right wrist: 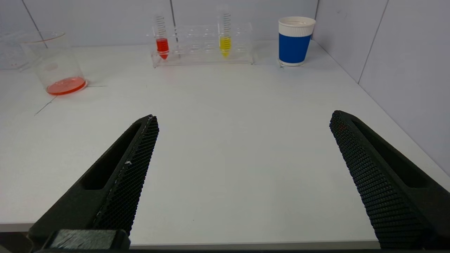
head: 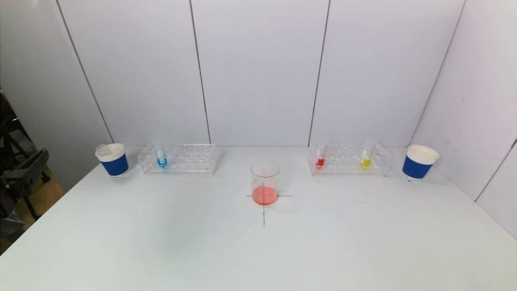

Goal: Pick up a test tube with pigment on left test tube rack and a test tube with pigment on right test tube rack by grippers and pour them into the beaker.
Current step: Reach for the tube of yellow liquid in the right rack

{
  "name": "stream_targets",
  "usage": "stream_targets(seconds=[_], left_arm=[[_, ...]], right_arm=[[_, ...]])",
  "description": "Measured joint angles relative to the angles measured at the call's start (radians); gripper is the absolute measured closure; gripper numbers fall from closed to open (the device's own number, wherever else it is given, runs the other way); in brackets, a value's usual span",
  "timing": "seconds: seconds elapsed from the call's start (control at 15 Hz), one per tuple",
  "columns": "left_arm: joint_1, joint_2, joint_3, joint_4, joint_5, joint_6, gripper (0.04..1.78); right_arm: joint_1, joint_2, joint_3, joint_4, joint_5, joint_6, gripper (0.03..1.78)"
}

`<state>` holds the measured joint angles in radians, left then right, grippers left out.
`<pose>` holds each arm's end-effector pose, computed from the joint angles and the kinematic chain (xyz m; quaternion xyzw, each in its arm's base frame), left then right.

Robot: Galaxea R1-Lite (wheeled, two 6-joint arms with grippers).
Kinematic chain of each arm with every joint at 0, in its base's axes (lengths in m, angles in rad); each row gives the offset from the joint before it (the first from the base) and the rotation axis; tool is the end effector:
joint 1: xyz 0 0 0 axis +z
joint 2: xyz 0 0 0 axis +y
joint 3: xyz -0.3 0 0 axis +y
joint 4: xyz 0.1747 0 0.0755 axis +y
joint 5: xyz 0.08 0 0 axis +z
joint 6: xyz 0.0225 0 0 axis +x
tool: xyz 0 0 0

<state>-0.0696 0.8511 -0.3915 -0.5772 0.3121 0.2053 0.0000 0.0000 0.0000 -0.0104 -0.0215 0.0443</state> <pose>0.0933 0.0004 0.2277 0.0905 -0.0450 0.1260 0.9869 -0.0228 -0.0005 0.0766 0.0222 -0.0054 -0.0106 0.9997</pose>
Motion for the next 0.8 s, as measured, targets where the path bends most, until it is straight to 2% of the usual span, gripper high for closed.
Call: stream_targets(seconds=[0.33, 0.47, 0.8], left_arm=[[0.007, -0.265, 0.058, 0.198, 0.029, -0.002, 0.06], [0.051, -0.360, 0.076, 0.267, 0.019, -0.003, 0.06], [0.064, -0.510, 0.161, 0.299, -0.054, -0.051, 0.06]], right_arm=[[0.000, 0.000, 0.000, 0.000, 0.000, 0.000, 0.04], [0.000, 0.000, 0.000, 0.000, 0.000, 0.000, 0.04], [0.000, 0.000, 0.000, 0.000, 0.000, 0.000, 0.04]])
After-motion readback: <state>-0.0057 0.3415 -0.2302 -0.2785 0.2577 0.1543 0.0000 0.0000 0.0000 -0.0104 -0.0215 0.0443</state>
